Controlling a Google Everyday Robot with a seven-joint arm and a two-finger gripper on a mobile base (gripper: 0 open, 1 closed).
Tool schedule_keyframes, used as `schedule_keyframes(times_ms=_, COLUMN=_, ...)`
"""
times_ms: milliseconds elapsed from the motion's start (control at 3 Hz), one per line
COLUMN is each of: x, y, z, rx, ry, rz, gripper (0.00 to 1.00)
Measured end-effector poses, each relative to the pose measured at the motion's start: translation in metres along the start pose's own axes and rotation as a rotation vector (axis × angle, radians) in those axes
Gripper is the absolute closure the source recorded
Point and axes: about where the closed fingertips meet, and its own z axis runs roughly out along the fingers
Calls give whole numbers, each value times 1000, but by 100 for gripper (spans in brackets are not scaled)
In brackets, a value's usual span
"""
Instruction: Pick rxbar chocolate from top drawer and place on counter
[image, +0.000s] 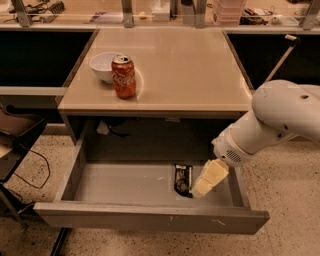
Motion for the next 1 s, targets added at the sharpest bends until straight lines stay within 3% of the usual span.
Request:
schedule_keyframes(times_ms=333, x=6, y=-2, z=3, rx=49, ry=47, rz=42, gripper=0)
schedule_keyframes(times_ms=667, x=28, y=-28, z=21, rx=165, ry=68, rz=171, gripper=0)
schedule_keyframes(times_ms=1000, x=27, y=-79, z=31, rx=270, ry=-39, rz=315, gripper=0)
